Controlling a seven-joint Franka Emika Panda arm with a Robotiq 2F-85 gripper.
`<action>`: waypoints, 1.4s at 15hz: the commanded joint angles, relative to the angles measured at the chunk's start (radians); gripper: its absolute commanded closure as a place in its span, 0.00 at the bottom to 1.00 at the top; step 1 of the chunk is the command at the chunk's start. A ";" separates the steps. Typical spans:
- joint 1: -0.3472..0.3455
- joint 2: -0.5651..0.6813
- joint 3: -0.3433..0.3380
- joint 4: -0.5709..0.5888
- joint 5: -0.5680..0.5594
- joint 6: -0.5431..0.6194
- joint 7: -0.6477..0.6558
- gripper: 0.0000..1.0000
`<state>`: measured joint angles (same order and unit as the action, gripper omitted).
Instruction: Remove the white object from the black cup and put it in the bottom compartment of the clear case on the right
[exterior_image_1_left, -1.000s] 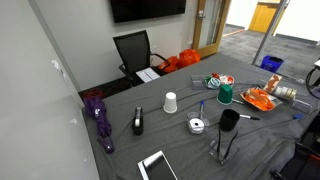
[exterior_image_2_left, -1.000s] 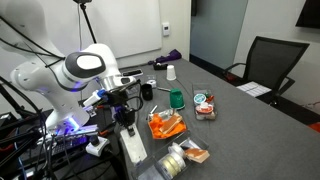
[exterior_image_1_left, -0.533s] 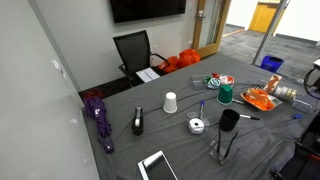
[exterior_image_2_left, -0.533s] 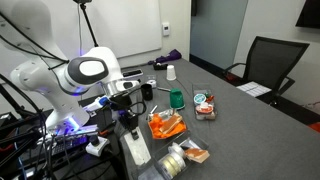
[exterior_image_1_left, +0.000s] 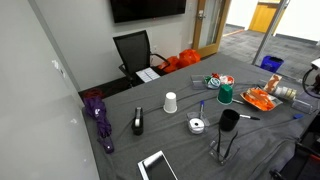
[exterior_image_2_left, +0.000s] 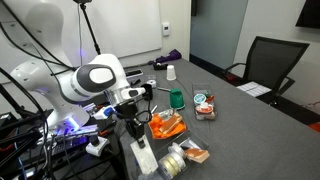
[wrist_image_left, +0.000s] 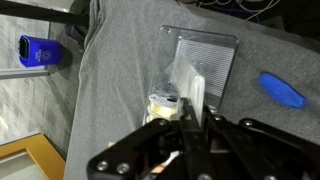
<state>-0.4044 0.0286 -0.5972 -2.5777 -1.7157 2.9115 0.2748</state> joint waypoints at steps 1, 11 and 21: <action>-0.020 0.101 -0.016 0.072 -0.036 0.060 0.034 0.98; -0.067 0.238 -0.043 0.166 -0.035 0.187 0.025 0.66; -0.075 0.234 -0.050 0.147 0.017 0.204 -0.034 0.01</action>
<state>-0.4695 0.2535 -0.6404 -2.4195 -1.7211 3.0830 0.2878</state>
